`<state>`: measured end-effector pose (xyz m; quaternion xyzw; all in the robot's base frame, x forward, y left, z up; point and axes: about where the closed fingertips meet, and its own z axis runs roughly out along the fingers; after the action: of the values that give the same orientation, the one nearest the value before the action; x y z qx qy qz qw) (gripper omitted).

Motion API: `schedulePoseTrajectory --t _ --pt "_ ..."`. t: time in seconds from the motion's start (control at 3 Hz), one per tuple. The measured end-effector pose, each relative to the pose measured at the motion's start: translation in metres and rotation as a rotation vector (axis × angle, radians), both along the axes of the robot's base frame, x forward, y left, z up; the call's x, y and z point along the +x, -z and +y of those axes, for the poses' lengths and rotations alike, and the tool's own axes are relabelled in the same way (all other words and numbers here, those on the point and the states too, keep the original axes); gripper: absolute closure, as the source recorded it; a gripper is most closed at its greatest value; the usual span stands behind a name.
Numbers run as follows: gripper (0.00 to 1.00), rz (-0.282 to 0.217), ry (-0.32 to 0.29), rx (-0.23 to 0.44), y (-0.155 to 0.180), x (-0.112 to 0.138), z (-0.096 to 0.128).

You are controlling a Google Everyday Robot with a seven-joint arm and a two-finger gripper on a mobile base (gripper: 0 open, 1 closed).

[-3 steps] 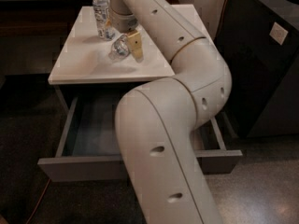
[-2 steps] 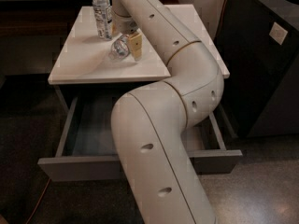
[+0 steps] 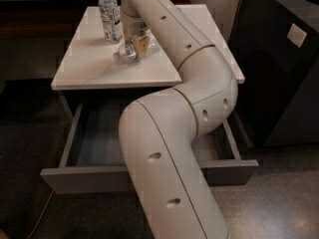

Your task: Place water bottle into top drawer

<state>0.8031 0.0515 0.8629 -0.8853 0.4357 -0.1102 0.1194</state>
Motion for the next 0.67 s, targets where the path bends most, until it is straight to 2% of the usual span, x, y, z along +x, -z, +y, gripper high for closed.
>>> schedulePoseTrajectory --t 0.33,0.67 --pt "0.98 -0.006 -0.005 0.124 -0.027 -0.019 -0.003" --pt "1.0 -0.034 -0.009 0.235 -0.067 -0.054 -0.005"
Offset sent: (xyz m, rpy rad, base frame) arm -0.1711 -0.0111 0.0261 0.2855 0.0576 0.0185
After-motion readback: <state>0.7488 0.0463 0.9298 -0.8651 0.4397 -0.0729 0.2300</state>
